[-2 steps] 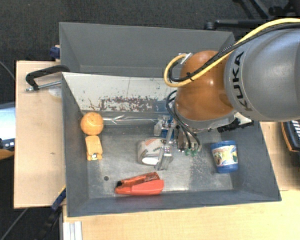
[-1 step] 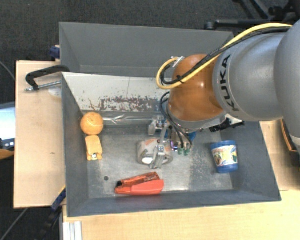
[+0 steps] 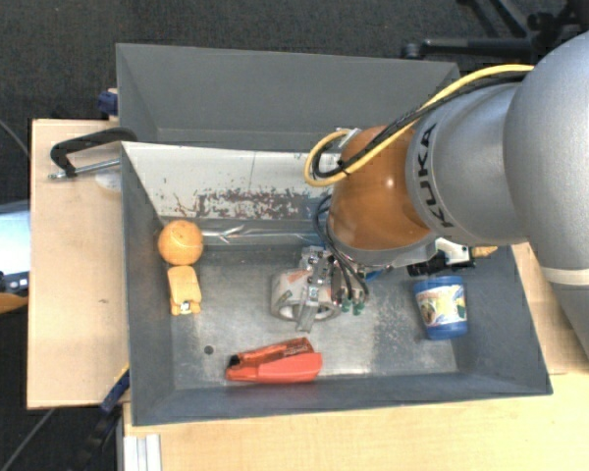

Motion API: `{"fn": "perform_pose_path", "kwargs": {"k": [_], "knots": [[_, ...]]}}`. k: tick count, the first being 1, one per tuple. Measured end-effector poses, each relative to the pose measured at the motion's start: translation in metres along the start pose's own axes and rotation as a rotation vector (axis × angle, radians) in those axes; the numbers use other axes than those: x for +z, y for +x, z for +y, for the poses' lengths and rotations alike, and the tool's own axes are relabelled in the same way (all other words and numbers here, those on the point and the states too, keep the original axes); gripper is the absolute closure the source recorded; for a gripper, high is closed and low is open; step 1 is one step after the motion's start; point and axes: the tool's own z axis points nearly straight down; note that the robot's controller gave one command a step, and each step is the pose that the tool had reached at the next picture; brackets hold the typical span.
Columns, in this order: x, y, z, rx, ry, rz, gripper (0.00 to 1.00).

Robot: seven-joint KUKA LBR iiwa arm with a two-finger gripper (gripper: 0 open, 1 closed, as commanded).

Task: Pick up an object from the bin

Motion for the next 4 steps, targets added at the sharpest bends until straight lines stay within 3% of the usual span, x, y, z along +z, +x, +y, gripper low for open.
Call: {"fn": "perform_pose_path", "kwargs": {"k": [1,2,4], "knots": [[0.0,0.0,0.0,0.0,0.0,0.0,1.0],[-0.023,-0.002,-0.002,-0.023,0.0,-0.001,1.0],[-0.137,0.013,-0.005,-0.056,0.0,-0.002,1.0]]}}
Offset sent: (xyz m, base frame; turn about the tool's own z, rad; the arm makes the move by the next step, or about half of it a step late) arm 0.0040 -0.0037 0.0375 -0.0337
